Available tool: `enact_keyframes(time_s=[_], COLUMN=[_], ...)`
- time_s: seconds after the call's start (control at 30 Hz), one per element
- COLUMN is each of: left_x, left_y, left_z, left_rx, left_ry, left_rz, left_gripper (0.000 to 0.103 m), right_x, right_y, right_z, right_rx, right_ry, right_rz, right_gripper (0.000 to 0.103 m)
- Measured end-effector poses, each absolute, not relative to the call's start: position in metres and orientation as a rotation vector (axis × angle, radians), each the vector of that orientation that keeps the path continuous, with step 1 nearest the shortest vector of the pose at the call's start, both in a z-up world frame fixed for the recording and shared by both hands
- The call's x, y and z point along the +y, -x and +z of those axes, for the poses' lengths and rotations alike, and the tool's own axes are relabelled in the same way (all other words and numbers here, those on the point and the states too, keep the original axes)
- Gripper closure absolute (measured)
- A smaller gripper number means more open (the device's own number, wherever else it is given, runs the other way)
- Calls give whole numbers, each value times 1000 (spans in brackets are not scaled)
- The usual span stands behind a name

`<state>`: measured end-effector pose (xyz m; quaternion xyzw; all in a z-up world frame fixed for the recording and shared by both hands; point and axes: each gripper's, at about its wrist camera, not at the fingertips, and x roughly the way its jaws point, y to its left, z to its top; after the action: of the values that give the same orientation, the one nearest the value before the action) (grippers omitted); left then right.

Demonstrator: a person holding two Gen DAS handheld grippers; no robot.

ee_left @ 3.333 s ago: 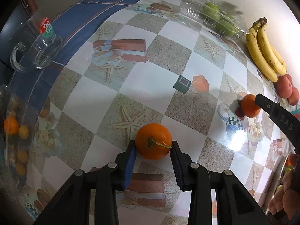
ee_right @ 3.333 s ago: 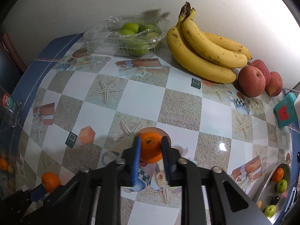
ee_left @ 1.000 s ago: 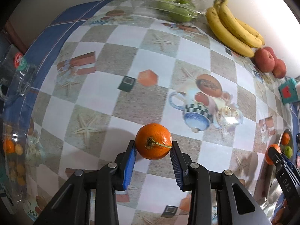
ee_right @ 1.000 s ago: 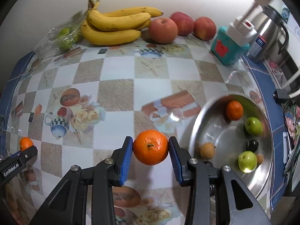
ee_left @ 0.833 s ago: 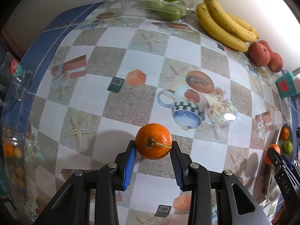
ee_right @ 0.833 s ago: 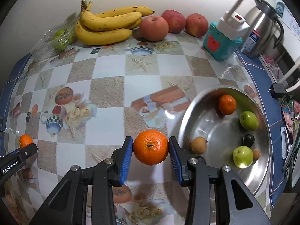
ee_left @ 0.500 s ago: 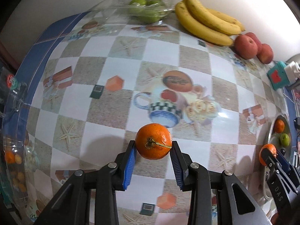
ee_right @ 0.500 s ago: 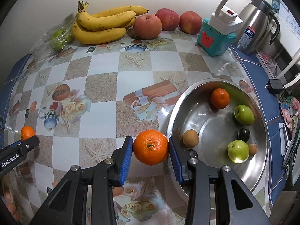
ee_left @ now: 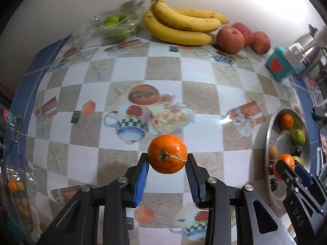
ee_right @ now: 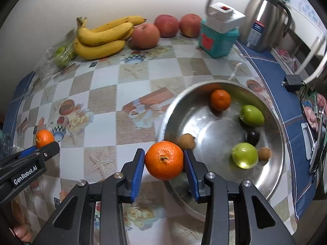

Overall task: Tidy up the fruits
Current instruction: 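Lower both oranges into the basin and open both grippers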

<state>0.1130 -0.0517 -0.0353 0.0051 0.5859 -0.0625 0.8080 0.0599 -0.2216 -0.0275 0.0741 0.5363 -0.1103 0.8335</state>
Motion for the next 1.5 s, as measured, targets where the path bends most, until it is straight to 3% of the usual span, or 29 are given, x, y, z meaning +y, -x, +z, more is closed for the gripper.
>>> enact_keyframes(time_s=[0.5,0.77,1.5], left_x=[-172,-227,-248], left_y=[-81,-75,-90], left_z=[-6,-18,-58], left_rx=[1157,1111,1097], left_ry=[-166,-188,-243], left_rz=[-403,-519,-465], left_gripper=[64,64,64], right_x=[-324,-356,-350], right_y=[-25,-25,-60], right_z=[-17,-17,-57], right_rx=[1059,982,1038], right_ry=[-361,-403,-431], right_rz=[-428,-441,-286], right_gripper=[62,62,62])
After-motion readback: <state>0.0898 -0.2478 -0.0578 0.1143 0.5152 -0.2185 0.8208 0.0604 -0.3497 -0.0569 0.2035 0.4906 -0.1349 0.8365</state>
